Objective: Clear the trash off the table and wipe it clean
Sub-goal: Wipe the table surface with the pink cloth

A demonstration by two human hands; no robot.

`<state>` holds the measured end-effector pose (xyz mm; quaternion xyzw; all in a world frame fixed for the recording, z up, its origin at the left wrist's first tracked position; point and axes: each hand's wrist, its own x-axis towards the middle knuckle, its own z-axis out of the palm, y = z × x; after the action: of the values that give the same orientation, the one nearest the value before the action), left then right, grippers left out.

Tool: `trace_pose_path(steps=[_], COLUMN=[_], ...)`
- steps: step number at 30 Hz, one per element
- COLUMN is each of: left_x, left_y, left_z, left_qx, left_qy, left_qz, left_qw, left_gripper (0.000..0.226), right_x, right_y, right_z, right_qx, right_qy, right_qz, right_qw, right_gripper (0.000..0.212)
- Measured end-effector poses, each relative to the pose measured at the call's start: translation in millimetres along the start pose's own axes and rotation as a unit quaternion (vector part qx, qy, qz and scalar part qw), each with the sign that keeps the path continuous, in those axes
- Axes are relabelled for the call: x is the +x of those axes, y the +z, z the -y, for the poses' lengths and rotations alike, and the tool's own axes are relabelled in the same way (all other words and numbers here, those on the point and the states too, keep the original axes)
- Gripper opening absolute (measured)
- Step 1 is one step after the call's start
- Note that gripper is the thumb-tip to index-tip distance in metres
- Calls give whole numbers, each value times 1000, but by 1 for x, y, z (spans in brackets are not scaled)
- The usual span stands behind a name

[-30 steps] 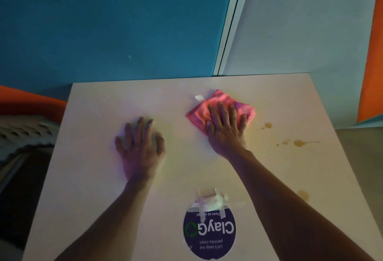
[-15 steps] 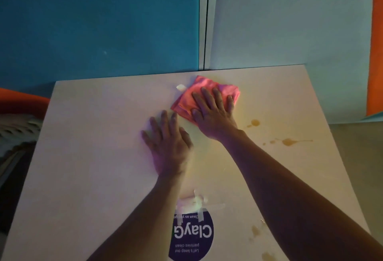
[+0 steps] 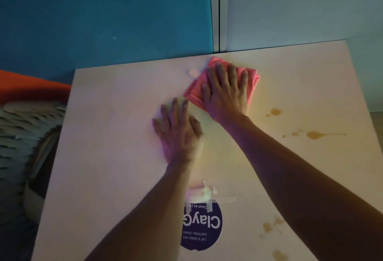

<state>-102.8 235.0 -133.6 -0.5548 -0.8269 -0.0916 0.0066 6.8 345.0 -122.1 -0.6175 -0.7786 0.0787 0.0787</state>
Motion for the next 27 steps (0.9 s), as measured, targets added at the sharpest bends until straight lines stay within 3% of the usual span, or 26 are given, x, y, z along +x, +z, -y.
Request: trace_pose_path(steps=[12, 20, 27], left_x=[2, 2, 2], left_y=[1, 3, 5], left_z=[0, 0, 4], left_qx=[3, -3, -2], left_qy=[4, 3, 17], left_qz=[-16, -16, -14], left_qw=[1000, 1000, 1000], left_gripper=[53, 53, 51], right_x=[-92, -35, -60], right_y=[-9, -5, -1], right_z=[-65, -37, -8], right_qx=[-12, 16, 18], right_qy=[20, 98, -53], right_qz=[-83, -53, -56], right_qw=[996, 994, 997], right_gripper=[51, 53, 48])
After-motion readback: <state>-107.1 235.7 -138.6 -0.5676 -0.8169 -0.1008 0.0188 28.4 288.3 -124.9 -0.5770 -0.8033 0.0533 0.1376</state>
